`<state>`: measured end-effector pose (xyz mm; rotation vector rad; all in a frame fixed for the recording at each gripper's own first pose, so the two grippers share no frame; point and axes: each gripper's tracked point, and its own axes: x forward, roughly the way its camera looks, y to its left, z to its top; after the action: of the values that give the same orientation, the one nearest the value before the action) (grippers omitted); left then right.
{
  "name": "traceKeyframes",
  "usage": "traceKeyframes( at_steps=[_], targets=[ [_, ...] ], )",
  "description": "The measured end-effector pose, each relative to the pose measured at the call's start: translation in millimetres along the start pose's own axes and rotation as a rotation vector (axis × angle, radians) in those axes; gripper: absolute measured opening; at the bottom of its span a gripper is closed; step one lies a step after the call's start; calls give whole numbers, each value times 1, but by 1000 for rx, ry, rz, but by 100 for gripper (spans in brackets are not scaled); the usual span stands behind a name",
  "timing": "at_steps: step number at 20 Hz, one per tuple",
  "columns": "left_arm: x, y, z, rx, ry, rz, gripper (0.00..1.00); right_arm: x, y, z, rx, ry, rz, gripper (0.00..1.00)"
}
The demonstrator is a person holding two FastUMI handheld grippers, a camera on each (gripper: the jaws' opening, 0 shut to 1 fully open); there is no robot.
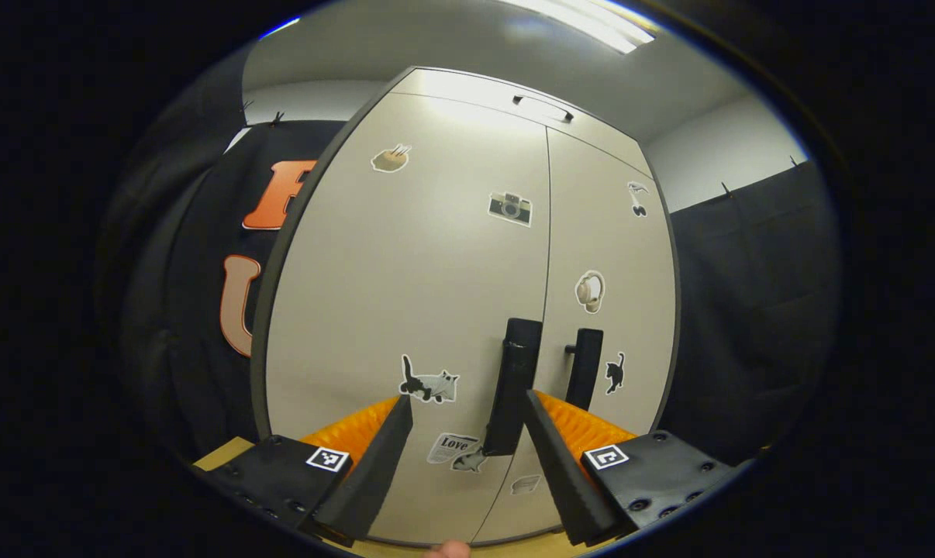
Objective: Grab one shoe with the right hand and put it into the shoe cabinet, grab the other shoe with the left hand and put it into the shoe cabinet; then close the right door with the right hand and the left door with the left hand.
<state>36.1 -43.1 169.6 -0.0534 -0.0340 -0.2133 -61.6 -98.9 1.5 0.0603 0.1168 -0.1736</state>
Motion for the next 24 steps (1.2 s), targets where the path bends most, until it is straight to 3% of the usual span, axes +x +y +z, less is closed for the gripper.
traceKeyframes(
  at_steps=[5, 9, 21, 24],
  targets=[
    [-43, -1, -2, 26, 5, 2, 95, -2, 18, 5, -14, -9, 56, 92],
    [-74, 10, -16, 70, 18, 46, 95, -6, 33, 14, 6, -32, 101, 92],
    [-168, 40, -81, 39, 73, 207, 95, -13, 58, 2, -19, -39, 153, 91],
    [-179, 39, -93, 17, 94, 189, 95, -11, 68, 1, -19, -35, 180, 92]
  ],
)
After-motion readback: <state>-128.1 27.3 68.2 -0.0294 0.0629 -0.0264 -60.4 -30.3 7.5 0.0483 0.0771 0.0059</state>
